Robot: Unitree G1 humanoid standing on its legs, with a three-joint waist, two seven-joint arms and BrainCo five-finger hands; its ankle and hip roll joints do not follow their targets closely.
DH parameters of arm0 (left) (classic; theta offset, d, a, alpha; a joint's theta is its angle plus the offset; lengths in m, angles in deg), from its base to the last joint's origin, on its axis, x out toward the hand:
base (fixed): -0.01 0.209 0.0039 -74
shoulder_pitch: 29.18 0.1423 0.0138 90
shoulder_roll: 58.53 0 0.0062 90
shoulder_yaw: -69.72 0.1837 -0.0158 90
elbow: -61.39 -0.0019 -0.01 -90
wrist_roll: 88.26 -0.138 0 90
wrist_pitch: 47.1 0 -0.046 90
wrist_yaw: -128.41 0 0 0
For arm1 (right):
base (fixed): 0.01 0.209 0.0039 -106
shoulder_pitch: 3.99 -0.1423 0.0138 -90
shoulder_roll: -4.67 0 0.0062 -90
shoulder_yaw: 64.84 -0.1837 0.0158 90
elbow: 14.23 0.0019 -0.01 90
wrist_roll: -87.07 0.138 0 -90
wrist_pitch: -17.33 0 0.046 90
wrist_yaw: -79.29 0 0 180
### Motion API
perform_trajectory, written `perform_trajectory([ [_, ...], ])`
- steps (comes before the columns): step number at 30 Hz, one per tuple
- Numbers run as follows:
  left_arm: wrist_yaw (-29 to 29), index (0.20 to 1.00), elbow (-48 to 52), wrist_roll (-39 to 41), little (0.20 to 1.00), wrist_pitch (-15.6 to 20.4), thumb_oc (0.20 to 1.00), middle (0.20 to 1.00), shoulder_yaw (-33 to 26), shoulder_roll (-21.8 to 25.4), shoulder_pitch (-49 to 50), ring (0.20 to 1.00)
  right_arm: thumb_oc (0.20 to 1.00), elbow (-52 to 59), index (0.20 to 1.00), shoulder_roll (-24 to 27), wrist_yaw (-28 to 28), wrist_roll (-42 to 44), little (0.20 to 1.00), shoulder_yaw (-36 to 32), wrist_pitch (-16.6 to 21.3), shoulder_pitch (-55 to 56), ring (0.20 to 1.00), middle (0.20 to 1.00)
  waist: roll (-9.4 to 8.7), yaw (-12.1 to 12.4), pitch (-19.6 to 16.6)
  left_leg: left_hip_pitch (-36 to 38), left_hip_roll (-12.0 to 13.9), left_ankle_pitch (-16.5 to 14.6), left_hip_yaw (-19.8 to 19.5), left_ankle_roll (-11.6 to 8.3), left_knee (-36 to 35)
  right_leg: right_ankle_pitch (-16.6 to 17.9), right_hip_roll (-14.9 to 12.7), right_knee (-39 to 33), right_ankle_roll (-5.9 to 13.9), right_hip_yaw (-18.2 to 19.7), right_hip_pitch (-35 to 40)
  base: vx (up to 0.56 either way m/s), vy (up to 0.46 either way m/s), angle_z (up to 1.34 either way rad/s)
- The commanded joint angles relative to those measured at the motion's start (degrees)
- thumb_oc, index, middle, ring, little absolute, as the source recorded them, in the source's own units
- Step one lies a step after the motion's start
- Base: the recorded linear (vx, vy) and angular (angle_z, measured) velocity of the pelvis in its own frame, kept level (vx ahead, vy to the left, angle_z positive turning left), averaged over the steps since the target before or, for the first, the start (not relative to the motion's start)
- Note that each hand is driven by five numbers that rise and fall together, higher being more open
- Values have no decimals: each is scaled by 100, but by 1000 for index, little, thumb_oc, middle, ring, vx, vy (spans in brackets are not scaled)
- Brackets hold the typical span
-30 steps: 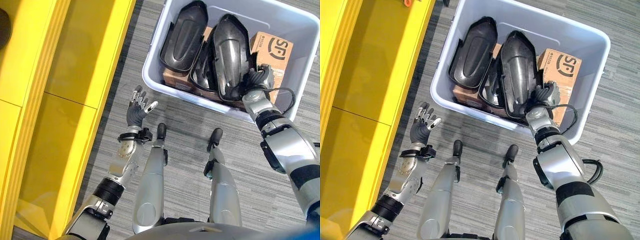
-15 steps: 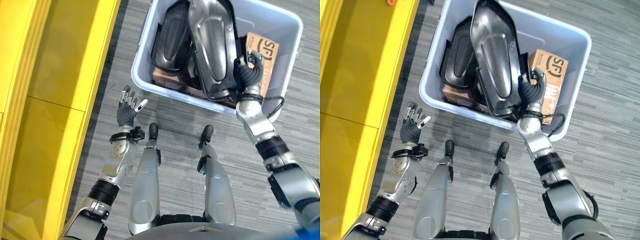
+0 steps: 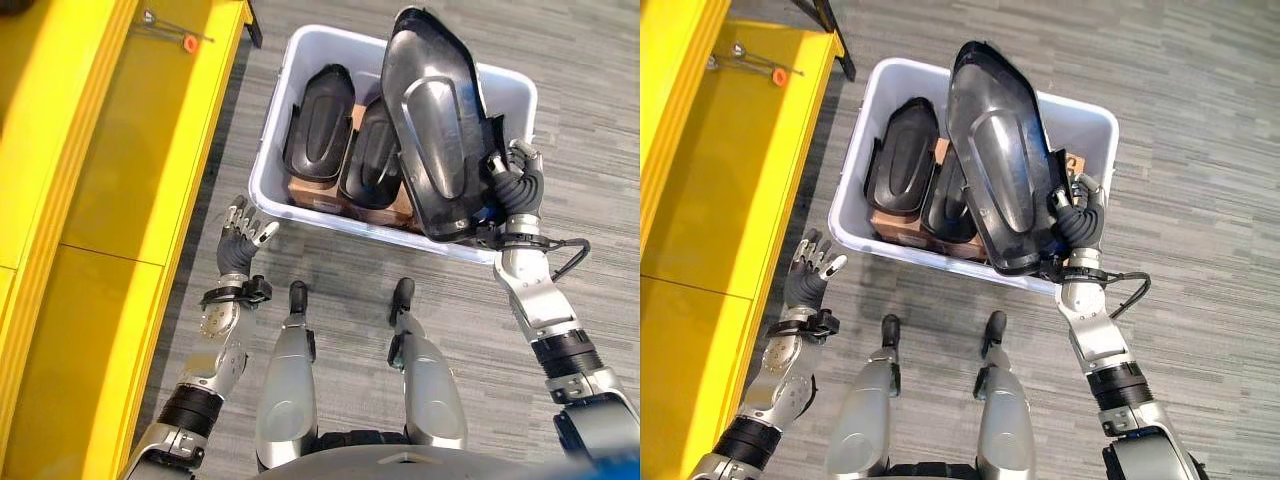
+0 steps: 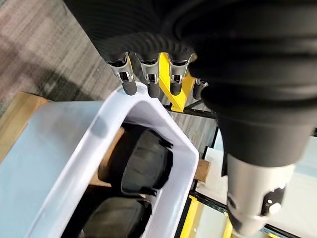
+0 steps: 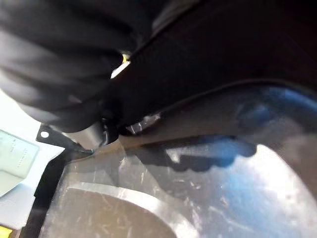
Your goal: Move parts from the plastic box to the shelf.
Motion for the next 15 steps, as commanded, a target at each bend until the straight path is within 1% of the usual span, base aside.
perform_trajectory([
  [1, -243, 1000, 275, -80, 1000, 171, 1000, 1000, -64, -66, 458, 1000, 200, 498, 200, 169, -305, -65, 200, -223, 559, 85, 200, 200, 219, 98, -727, 389, 432, 617, -69, -45, -626, -1039, -69, 1166, 390, 347, 79, -15, -179, -11],
  [2, -245, 1000, 282, -79, 1000, 169, 1000, 1000, -68, -67, 469, 1000, 200, 499, 200, 169, -309, -63, 200, -219, 560, 90, 200, 200, 222, 101, -724, 404, 441, 615, -64, -50, -632, -1044, -61, 1172, 385, 352, 85, -11, -228, -13],
  [3, -299, 1000, 239, -59, 1000, 167, 1000, 1000, -115, -115, 566, 1000, 200, 471, 200, 159, -432, -42, 200, -140, 547, 86, 200, 200, 256, 138, -801, 523, 521, 642, -68, -60, -639, -1145, 44, 1262, 338, 344, 154, 2, -91, -22],
  [5, -326, 1000, 219, -20, 1000, 174, 1000, 1000, -145, -141, 617, 1000, 200, 464, 200, 179, -492, -33, 200, -69, 560, 28, 200, 200, 291, 168, -807, 599, 559, 670, -75, -68, -657, -1211, 88, 1337, 308, 323, 190, -22, -138, -23],
  [6, -358, 1000, 185, 19, 1000, 169, 1000, 1000, -161, -204, 701, 1000, 200, 442, 200, 212, -585, -14, 200, 46, 551, -72, 200, 200, 345, 234, -856, 653, 636, 768, -114, -99, -697, -1336, 183, 1436, 228, 266, 233, -38, -142, -12],
  [7, -359, 1000, 186, 19, 1000, 169, 1000, 1000, -164, -208, 703, 1000, 200, 436, 200, 215, -584, -13, 200, 52, 554, -78, 200, 200, 352, 225, -851, 662, 643, 774, -120, -105, -707, -1341, 189, 1441, 222, 259, 239, -45, -142, -2],
  [8, -376, 1000, 160, 13, 1000, 175, 1000, 1000, -168, -243, 749, 1000, 200, 411, 200, 217, -622, -7, 200, 95, 554, -113, 200, 200, 394, 285, -875, 670, 677, 884, -160, -142, -752, -1393, 229, 1466, 193, 201, 280, -46, -108, 2],
  [9, -407, 1000, 146, 50, 1000, 159, 1000, 1000, -148, -276, 776, 1000, 200, 411, 200, 238, -651, -5, 200, 132, 560, -135, 200, 200, 437, 306, -886, 672, 722, 1030, -217, -199, -858, -1431, 273, 1444, 149, 118, 323, -76, -169, 2],
  [10, -429, 1000, 137, 73, 1000, 163, 1000, 1000, -136, -310, 810, 1000, 200, 420, 200, 254, -660, -28, 200, 169, 566, -150, 200, 200, 498, 379, -909, 648, 767, 1321, -268, -312, -1041, -1495, 302, 1392, 108, -1, 398, -166, -182, 25],
  [11, -460, 1000, 114, 52, 1000, 113, 1000, 1000, -91, -386, 762, 1000, 200, 432, 200, 329, -653, -70, 200, 128, 535, 3, 200, 200, 591, 405, -970, 475, 776, 1923, -259, -387, -1348, -1511, 193, 1276, 10, -390, 496, -135, -126, 43],
  [12, -460, 1000, 114, 52, 1000, 113, 1000, 1000, -91, -386, 762, 1000, 200, 432, 200, 330, -653, -70, 200, 128, 535, 3, 200, 200, 595, 400, -975, 467, 778, 1926, -267, -388, -1349, -1506, 196, 1268, 9, -397, 496, -158, -116, 62],
  [13, -486, 1000, 78, 70, 1000, 70, 1000, 1000, -78, -430, 727, 1000, 200, 472, 200, 349, -673, -57, 200, 50, 511, 171, 200, 200, 551, 375, -965, 432, 765, 1807, 35, -281, -1195, -1500, 44, 1277, -10, -575, 565, -145, -94, 130],
  [14, -529, 1000, 74, 30, 1000, 39, 1000, 1000, -89, -459, 741, 1000, 200, 559, 200, 397, -667, -112, 200, -130, 465, 451, 200, 200, 493, 278, -997, 483, 758, 1453, 370, -163, -829, -1402, -173, 1227, 14, -851, 636, -143, -91, 157],
  [15, -527, 1000, 77, 28, 1000, 38, 1000, 1000, -84, -458, 746, 1000, 200, 568, 200, 397, -668, -113, 200, -135, 462, 463, 200, 200, 494, 269, -995, 473, 753, 1430, 356, -159, -796, -1404, -179, 1224, 20, -863, 651, -118, -25, 232],
])
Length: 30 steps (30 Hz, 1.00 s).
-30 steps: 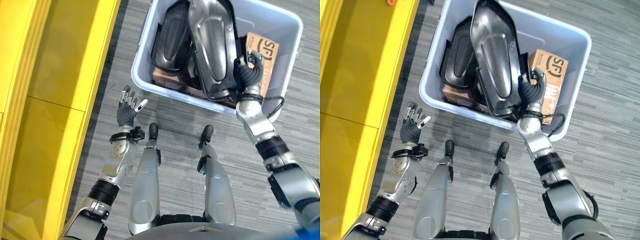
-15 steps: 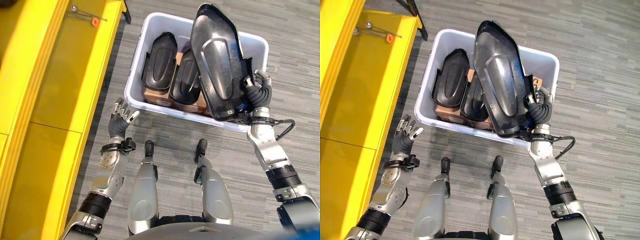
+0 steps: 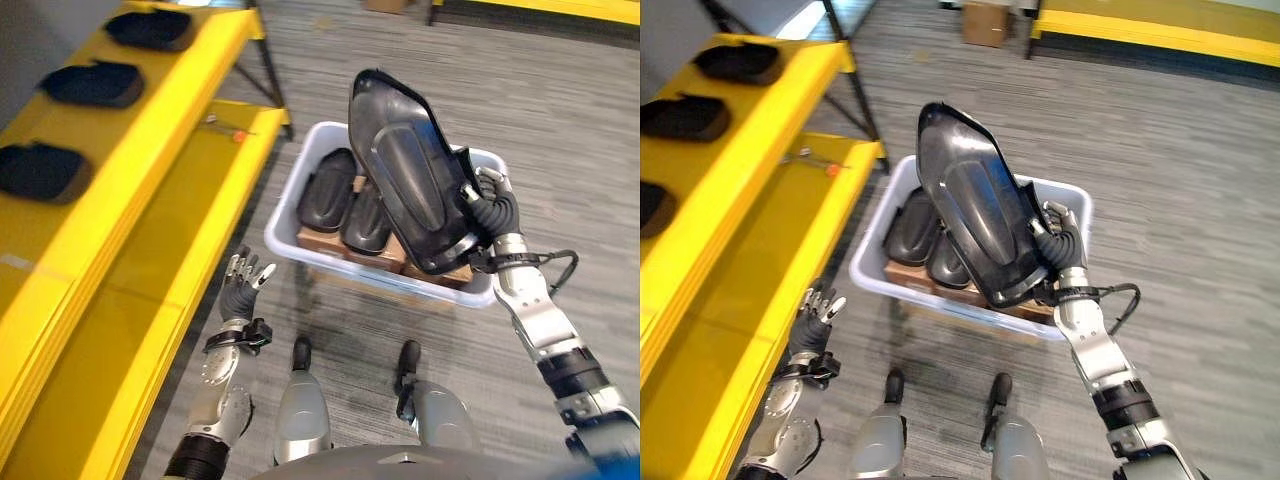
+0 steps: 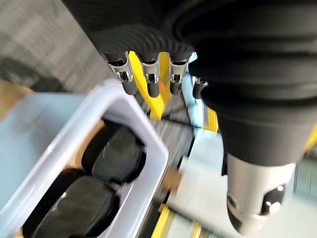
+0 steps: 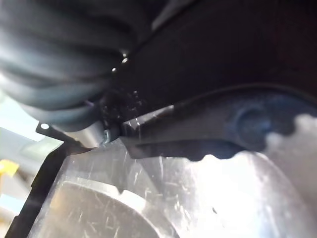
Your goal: Move parts from the plastic box to the shelf.
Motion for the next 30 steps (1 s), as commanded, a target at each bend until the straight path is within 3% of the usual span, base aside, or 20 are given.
perform_trajectory([
  [1, -110, 1000, 212, -56, 1000, 137, 1000, 1000, 44, 254, -107, 1000, 200, 547, 200, -82, 1, 53, 200, -549, 378, 92, 200, 200, -217, -130, -266, -90, 161, 1118, 504, -585, 963, -737, -765, 754, 638, 8, 187, -36, 71, 145],
  [3, -111, 1000, 235, -62, 1000, 121, 1000, 1000, 20, 252, -147, 1000, 200, 598, 200, -112, 6, 40, 200, -597, 349, 188, 200, 200, -209, -170, -308, 1, 169, 931, 554, -573, 1061, -722, -874, 778, 670, -99, 236, 24, 170, 131],
  [4, -106, 1000, 273, -124, 1000, 87, 1000, 1000, 64, 258, -230, 1000, 200, 649, 200, -282, -36, 214, 200, -748, 288, 421, 200, 200, -117, -223, -467, 202, -107, 509, 606, -480, 786, -559, -1207, 858, 872, -386, 463, 151, 325, 138],
  [7, -87, 1000, 426, -231, 1000, 107, 1000, 1000, -41, 426, -360, 1000, 200, 541, 200, -421, -37, 276, 200, -782, 196, 360, 200, 200, -184, -61, -544, 18, -543, 96, 475, -336, 1109, -217, -1750, 828, 1079, -645, 776, 142, 365, 127],
  [9, -86, 1000, 444, -284, 1000, 103, 1000, 1000, -93, 463, -336, 1000, 200, 527, 200, -447, -24, 267, 200, -805, 192, 349, 200, 200, -219, -29, -570, -19, -622, 35, 478, -298, 1150, -84, -1848, 738, 1161, -727, 853, 77, 213, 64],
  [10, -45, 1000, 508, -320, 1000, 143, 1000, 1000, -167, 494, -305, 1000, 200, 448, 200, -572, 0, 270, 200, -781, 161, 288, 200, 200, -289, 62, -619, -135, -869, -91, 437, -208, 1238, 247, -2069, 624, 1312, -839, 930, 82, 257, 54],
  [13, 23, 1000, 513, -440, 1000, 149, 1000, 1000, -271, 530, -267, 1000, 200, 399, 200, -689, 45, 269, 200, -797, 147, 247, 200, 200, -370, 167, -704, -238, -1151, -244, 390, -53, 1294, 521, -2283, 508, 1451, -912, 1034, 101, 274, 57],
  [14, 23, 1000, 474, -500, 1000, 120, 1000, 1000, -282, 535, -260, 1000, 200, 389, 200, -732, 49, 287, 200, -817, 133, 270, 200, 200, -400, 194, -745, -262, -1294, -269, 329, 29, 1270, 590, -2353, 580, 1466, -887, 1036, 118, 327, 39],
  [15, 19, 1000, 397, -548, 1000, 80, 1000, 1000, -280, 541, -257, 1000, 200, 378, 200, -821, 32, 354, 200, -850, 118, 378, 200, 200, -449, 100, -775, -245, -1522, -141, 197, 205, 1100, 795, -2305, 787, 1285, -511, 871, 74, 229, 30],
  [16, 19, 1000, 396, -548, 1000, 80, 1000, 1000, -282, 542, -255, 1000, 200, 378, 200, -823, 32, 354, 200, -848, 118, 378, 200, 200, -461, 105, -789, -251, -1532, -127, 207, 210, 1081, 792, -2319, 803, 1287, -494, 840, 60, 193, 52],
  [17, 53, 1000, 350, -516, 1000, 67, 1000, 1000, -266, 519, -281, 1000, 200, 374, 200, -833, 22, 378, 200, -857, 126, 398, 200, 200, -441, 23, -787, -211, -1596, -58, 98, 244, 966, 749, -2074, 920, 1207, 63, 651, 54, 118, 77],
  [18, 61, 1000, 266, -429, 1000, 67, 1000, 1000, -255, 504, -354, 1000, 200, 431, 200, -831, 6, 410, 200, -895, 141, 477, 200, 200, -410, -111, -771, -132, -1665, 71, -90, 286, 731, 575, -1581, 1048, 1088, 809, 370, 180, 218, 92],
  [19, 39, 1000, 315, -545, 1000, 45, 1000, 1000, -211, 495, -406, 1000, 200, 474, 200, -819, -43, 474, 200, -976, 197, 674, 200, 200, -360, -265, -761, 69, -1746, 199, -399, 342, 418, -86, -718, 1316, 897, 1618, 60, 147, 159, 66],
  [20, 41, 1000, 317, -547, 1000, 44, 1000, 1000, -210, 492, -407, 1000, 200, 476, 200, -816, -45, 474, 200, -979, 198, 675, 200, 200, -355, -261, -770, 62, -1737, 221, -398, 335, 397, -82, -710, 1327, 886, 1620, 36, 195, 137, 60],
  [21, 22, 1000, 318, -645, 1000, 23, 1000, 1000, -170, 475, -497, 1000, 200, 473, 200, -845, -22, 475, 200, -1020, 235, 776, 200, 200, -360, -367, -739, 179, -1804, 295, -585, 362, 259, -397, -188, 1402, 760, 1941, -190, 99, 14, 79],
  [23, 47, 1000, 277, -699, 1000, 27, 1000, 1000, -116, 445, -604, 1000, 200, 395, 200, -914, -10, 575, 200, -1015, 299, 756, 200, 200, -421, -445, -725, 256, -1872, 337, -772, 368, 137, -440, 188, 1138, 712, 2184, -375, 94, -23, 93],
  [24, 47, 1000, 273, -699, 1000, 28, 1000, 1000, -117, 445, -608, 1000, 200, 385, 200, -913, -10, 578, 200, -1012, 306, 748, 200, 200, -416, -444, -728, 264, -1862, 336, -774, 365, 119, -442, 197, 1132, 707, 2183, -372, 92, -67, 55],
  [26, 35, 1000, 216, -749, 1000, 39, 1000, 1000, -53, 430, -701, 1000, 200, 380, 200, -911, 16, 605, 200, -999, 361, 716, 200, 200, -530, -566, -645, 386, -2053, 301, -1038, 393, 124, -125, 675, 616, 726, 2681, -778, 109, -76, 42],
  [27, 36, 1000, 214, -750, 1000, 40, 1000, 1000, -53, 430, -702, 1000, 200, 376, 200, -911, 16, 604, 200, -998, 365, 714, 200, 200, -519, -575, -644, 393, -2043, 287, -1051, 392, 126, -119, 683, 585, 723, 2669, -754, 136, -83, 54],
  [30, -19, 1000, 188, -779, 1000, 75, 1000, 1000, -26, 375, -671, 1000, 200, 361, 200, -870, -7, 661, 200, -979, 376, 707, 200, 200, -596, -672, -560, 568, -2243, 178, -1353, 390, 173, 325, 730, -24, 797, 2841, -873, 128, -84, 90],
])
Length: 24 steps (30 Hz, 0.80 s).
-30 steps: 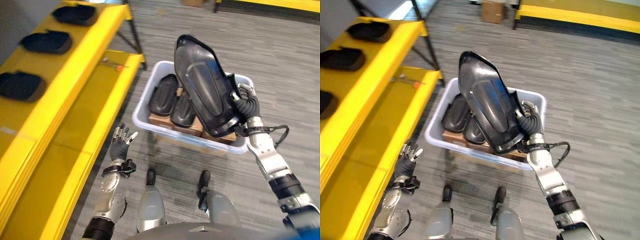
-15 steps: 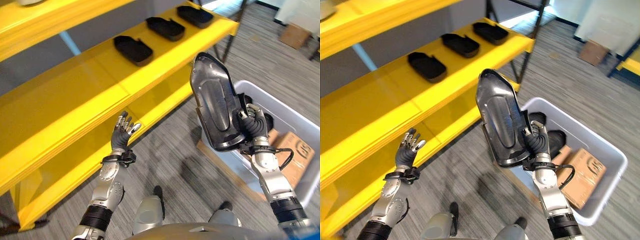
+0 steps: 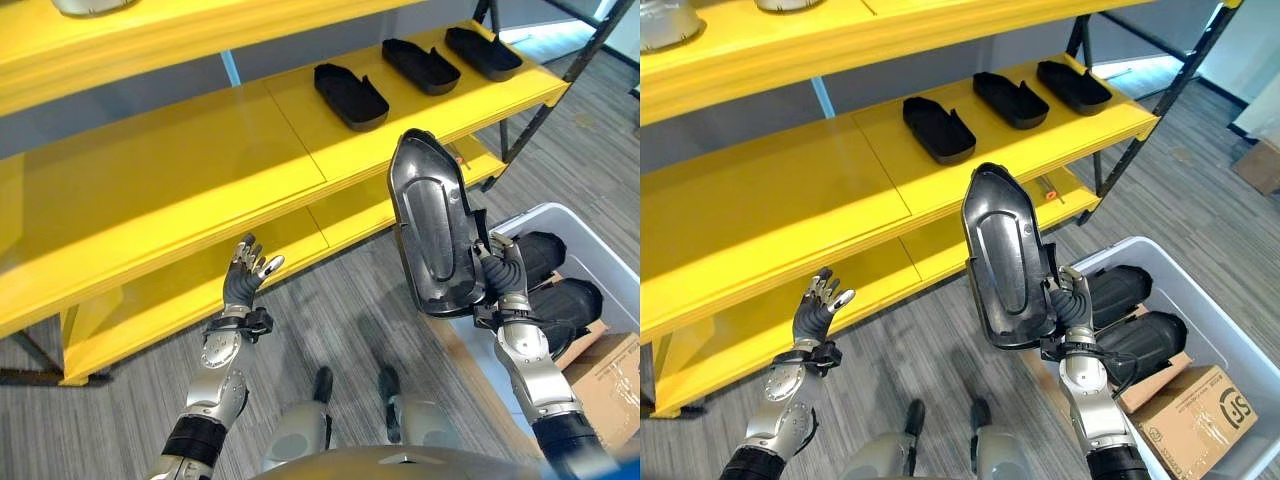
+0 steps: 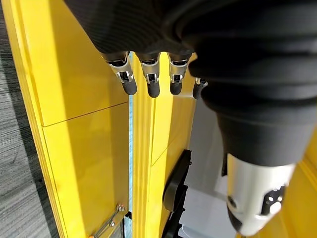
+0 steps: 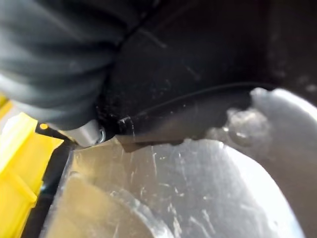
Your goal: Move parts from the plastic box to the shelf.
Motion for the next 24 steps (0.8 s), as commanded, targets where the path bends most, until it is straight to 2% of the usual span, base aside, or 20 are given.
perform_trajectory([
  [1, -72, 1000, 441, -242, 1000, 303, 1000, 1000, 75, 75, -144, 1000, 200, 305, 200, 176, 72, 244, 200, -351, 534, -436, 200, 200, -30, -54, 53, 742, -605, -360, 194, 218, -262, 578, 80, -86, 288, -35, -447, 135, -113, 69],
  [4, -99, 1000, 399, -280, 1000, 302, 1000, 1000, 46, 36, -89, 1000, 200, 248, 200, 172, 35, 275, 200, -345, 548, -418, 200, 200, -87, -20, -11, 820, -616, -433, 206, 224, -289, 591, -11, -277, 226, -178, -182, 128, -125, 43],
  [8, -30, 1000, 310, -158, 1000, 320, 1000, 1000, 28, -120, -59, 1000, 200, 150, 200, 234, 104, 227, 200, -442, 526, -394, 200, 200, -46, 34, -232, 936, -446, -602, 217, 146, -255, 398, -26, -223, 90, -467, 60, 152, -137, 18],
  [13, -49, 1000, 297, -73, 1000, 284, 1000, 1000, 111, -216, -60, 1000, 200, 93, 200, 287, 197, 175, 200, -522, 542, -397, 200, 200, -27, 10, -284, 930, -389, -736, 73, 70, -24, 232, -21, -190, 6, -651, 225, 124, -140, 26],
  [16, -86, 1000, 324, -12, 1000, 268, 1000, 1000, 127, -255, -9, 1000, 200, 133, 200, 337, 180, 176, 200, -517, 571, -399, 200, 200, -39, 26, -242, 720, -447, -812, 165, -96, 600, 135, -58, -255, -63, -742, 413, 74, -83, 33],
  [17, -106, 1000, 323, 11, 1000, 271, 1000, 1000, 141, -264, -6, 1000, 200, 147, 200, 371, 170, 171, 200, -534, 581, -383, 200, 200, -48, 54, -172, 547, -471, -646, 266, -215, 976, 125, -88, -274, -96, -783, 499, -19, -79, 31],
  [18, -117, 1000, 323, 95, 1000, 260, 1000, 1000, 179, -277, -14, 1000, 200, 194, 200, 451, 191, 164, 200, -583, 591, -387, 200, 200, -71, 88, 51, 4, -367, -269, 679, -454, 1862, 88, -189, -315, -171, -952, 684, -49, -55, 51],
  [19, -118, 1000, 324, 97, 1000, 258, 1000, 1000, 179, -277, -19, 1000, 200, 193, 200, 451, 191, 165, 200, -587, 591, -391, 200, 200, -62, 88, 56, -28, -364, -288, 678, -455, 1917, 90, -181, -314, -171, -956, 678, -58, -59, 58],
  [20, -130, 1000, 356, 143, 1000, 251, 1000, 1000, 184, -283, -1, 1000, 200, 200, 200, 460, 209, 158, 200, -595, 584, -403, 200, 200, -71, 110, 111, -186, -283, -280, 851, -419, 2031, 44, -207, -319, -191, -1034, 739, 27, -59, 76],
  [21, -85, 1000, 363, 153, 1000, 232, 1000, 1000, 144, -289, 9, 1000, 200, 190, 200, 441, 286, 126, 200, -643, 570, -404, 200, 200, -133, 122, 133, -454, 127, -260, 1133, -315, 1820, -13, -282, -356, -176, -1098, 842, 83, -59, 56],
  [22, -69, 1000, 369, 150, 1000, 213, 1000, 1000, 111, -299, 17, 1000, 200, 213, 200, 422, 322, 110, 200, -680, 562, -374, 200, 200, -151, 132, 102, -478, 446, -228, 1265, -273, 1298, -79, -325, -375, -148, -1147, 897, 161, -25, 61],
  [23, -3, 1000, 347, 103, 1000, 203, 1000, 1000, 109, -319, -32, 1000, 200, 216, 200, 389, 402, 79, 200, -701, 552, -345, 200, 200, -126, 148, 100, -511, 979, 382, 1331, -359, 350, -198, -303, -359, -129, -1226, 937, 170, 39, 49],
  [24, 49, 1000, 318, 71, 1000, 202, 1000, 1000, 119, -309, -70, 1000, 200, 207, 200, 392, 428, 64, 200, -692, 542, -351, 200, 200, -97, 154, 117, -564, 1147, 711, 1344, -435, -38, -246, -273, -342, -127, -1246, 947, 177, 69, 56],
])
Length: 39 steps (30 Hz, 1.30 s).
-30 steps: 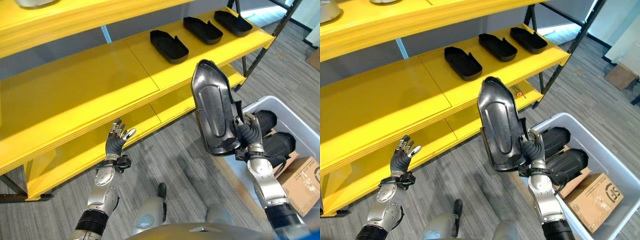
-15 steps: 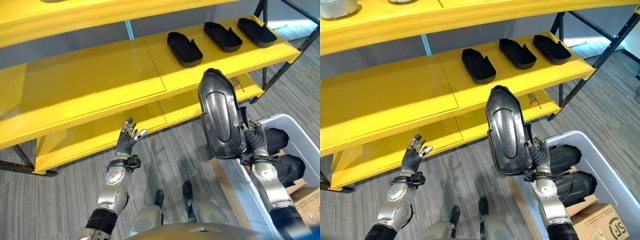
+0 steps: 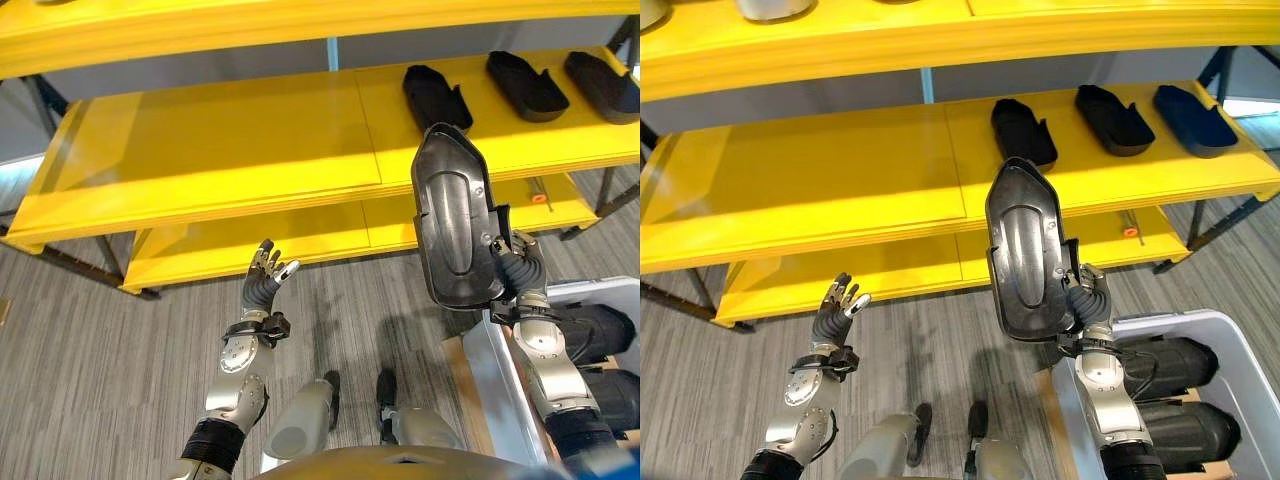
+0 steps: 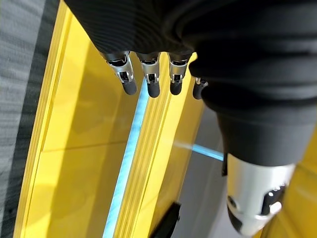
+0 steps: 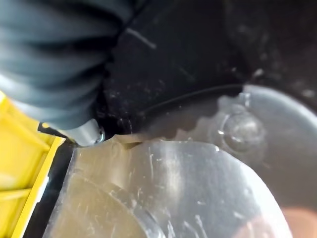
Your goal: Move parts from the plastic box to the shelf.
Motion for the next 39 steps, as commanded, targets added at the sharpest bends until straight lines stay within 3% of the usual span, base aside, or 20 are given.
perform_trajectory([
  [1, 149, 1000, 303, -98, 1000, 206, 1000, 1000, 92, 86, -57, 1000, 200, 357, 200, 237, 260, -81, 200, -409, 479, -197, 200, 200, 28, -20, -215, 144, 700, 1244, 22, -66, -1566, -536, -44, 758, 759, 638, -29, 164, 89, 47],
  [3, 248, 1000, 200, -166, 1000, 197, 1000, 1000, 64, 56, -157, 1000, 200, 364, 200, 216, 286, -122, 200, -359, 436, -216, 200, 200, 123, 39, -218, -24, 843, 1453, 289, -253, -2114, -768, -18, 798, 823, 666, 200, 298, 179, 44],
  [6, 297, 1000, 187, -125, 1000, 249, 1000, 1000, -1, 56, -211, 1000, 200, 416, 200, 165, 241, -152, 200, -302, 384, -258, 200, 200, 186, 190, -266, -11, 915, 1523, 441, -289, -2126, -933, -47, 821, 862, 840, 508, 312, 214, -11],
  [7, 334, 1000, 184, -119, 1000, 258, 1000, 1000, -4, 70, -202, 1000, 200, 375, 200, 92, 214, -166, 200, -226, 379, -280, 200, 200, 186, 301, -360, 45, 911, 1683, 362, -305, -2094, -1010, -135, 754, 908, 951, 740, 668, 406, -112],
  [9, 401, 1000, 227, -140, 1000, 254, 1000, 1000, 12, 204, -282, 1000, 200, 370, 200, -19, 165, -127, 200, -192, 362, -234, 200, 200, 3, 406, -414, -81, 773, 1541, 540, -211, -1535, -1042, -479, 665, 1034, 963, 1049, 466, 247, -98],
  [11, 404, 1000, 229, -141, 1000, 252, 1000, 1000, 14, 215, -283, 1000, 200, 371, 200, -31, 164, -127, 200, -195, 361, -234, 200, 200, -24, 407, -423, -122, 754, 1490, 544, -202, -1456, -1045, -503, 653, 1045, 961, 1049, 204, 125, -6],
  [12, 489, 1000, 323, -147, 1000, 307, 1000, 1000, 61, 341, -406, 1000, 200, 344, 200, -110, 101, -99, 200, -86, 324, -280, 200, 200, -199, 498, -477, -513, 460, 1045, 556, 5, -747, -936, -825, 667, 1205, 932, 1072, 438, 284, 24],
  [13, 538, 1000, 336, -163, 1000, 320, 1000, 1000, 81, 395, -506, 1000, 200, 314, 200, -122, 87, -93, 200, -33, 295, -348, 200, 200, -270, 518, -487, -647, 320, 834, 588, 103, -508, -760, -958, 722, 1278, 898, 984, 513, 343, 23],
  [15, 581, 1000, 319, -194, 1000, 314, 1000, 1000, 108, 402, -568, 1000, 200, 240, 200, -153, 100, -69, 200, -2, 301, -425, 200, 200, -313, 539, -521, -772, 239, 700, 613, 152, -375, -612, -1037, 760, 1332, 891, 924, 188, 142, 25],
  [20, 645, 1000, 314, -261, 1000, 282, 1000, 1000, 147, 484, -716, 1000, 200, 233, 200, -219, -6, 3, 200, 127, 294, -524, 200, 200, -433, 550, -586, -874, -160, 190, 686, 462, -155, 354, -1241, 1226, 1448, 891, 578, 217, 184, 5],
  [23, 706, 1000, 267, -330, 1000, 270, 1000, 1000, 169, 526, -814, 1000, 200, 264, 200, -252, -43, -4, 200, 214, 282, -546, 200, 200, -351, 477, -453, -553, -324, 43, 689, 671, -369, 928, -1278, 2222, 1412, 839, 79, 163, 249, 9],
  [25, 718, 1000, 267, -359, 1000, 260, 1000, 1000, 191, 551, -876, 1000, 200, 273, 200, -271, -55, -8, 200, 255, 288, -557, 200, 200, -224, 395, -332, -278, -324, 11, 671, 746, -561, 1010, -1264, 2667, 1369, 761, -301, 111, 199, 5],
  [26, 730, 1000, 258, -396, 1000, 252, 1000, 1000, 189, 555, -919, 1000, 200, 296, 200, -279, -52, -19, 200, 259, 269, -557, 200, 200, -167, 330, -242, -104, -337, -35, 636, 771, -655, 870, -1262, 2829, 1338, 750, -527, 185, 129, 0],
  [27, 740, 1000, 235, -517, 1000, 253, 1000, 1000, 217, 597, -1047, 1000, 200, 352, 200, -276, -39, -21, 200, 244, 277, -574, 200, 200, -85, 231, -144, 94, -304, -45, 601, 735, -809, 622, -1295, 2589, 1278, 637, -905, 145, 71, 0],
  [28, 740, 1000, 234, -517, 1000, 253, 1000, 1000, 217, 597, -1048, 1000, 200, 353, 200, -276, -39, -21, 200, 244, 276, -575, 200, 200, -85, 226, -140, 99, -305, -44, 597, 734, -811, 620, -1295, 2588, 1277, 632, -898, 156, -17, -9],
  [30, 731, 1000, 194, -568, 1000, 279, 1000, 1000, 250, 614, -1200, 1000, 200, 379, 200, -259, -9, -16, 200, 197, 284, -642, 200, 200, -56, 155, -63, 185, -243, -135, 545, 634, -795, 514, -1500, 1886, 1318, 551, -999, 198, -192, 10],
  [31, 777, 1000, 80, -616, 1000, 324, 1000, 1000, 317, 572, -1399, 1000, 200, 397, 200, -254, 118, -40, 200, 79, 293, -671, 200, 200, -98, -19, 93, 318, -255, -335, 340, 468, -653, 717, -1610, 895, 1501, 1031, -1255, 238, -241, 28],
  [32, 777, 1000, 77, -616, 1000, 327, 1000, 1000, 318, 570, -1402, 1000, 200, 398, 200, -253, 118, -41, 200, 78, 293, -672, 200, 200, -91, -20, 107, 323, -252, -355, 336, 469, -629, 733, -1607, 861, 1507, 1022, -1219, 227, -268, 38],
  [34, 782, 1000, 32, -573, 1000, 359, 1000, 1000, 374, 509, -1427, 1000, 200, 518, 200, -244, 170, -36, 200, -38, 344, -620, 200, 200, -139, -154, 182, 389, -207, -476, 93, 340, -500, 1002, -1682, 717, 1676, 1479, -1358, 136, -255, 71],
  [39, 670, 1000, 20, -548, 1000, 320, 1000, 1000, 394, 428, -1293, 1000, 200, 597, 200, -225, 127, -47, 200, -176, 384, -420, 200, 200, -206, -170, 151, 385, -125, -464, -75, 208, -417, 645, -1577, 1004, 1646, 1205, -1198, 35, -240, 78],
])
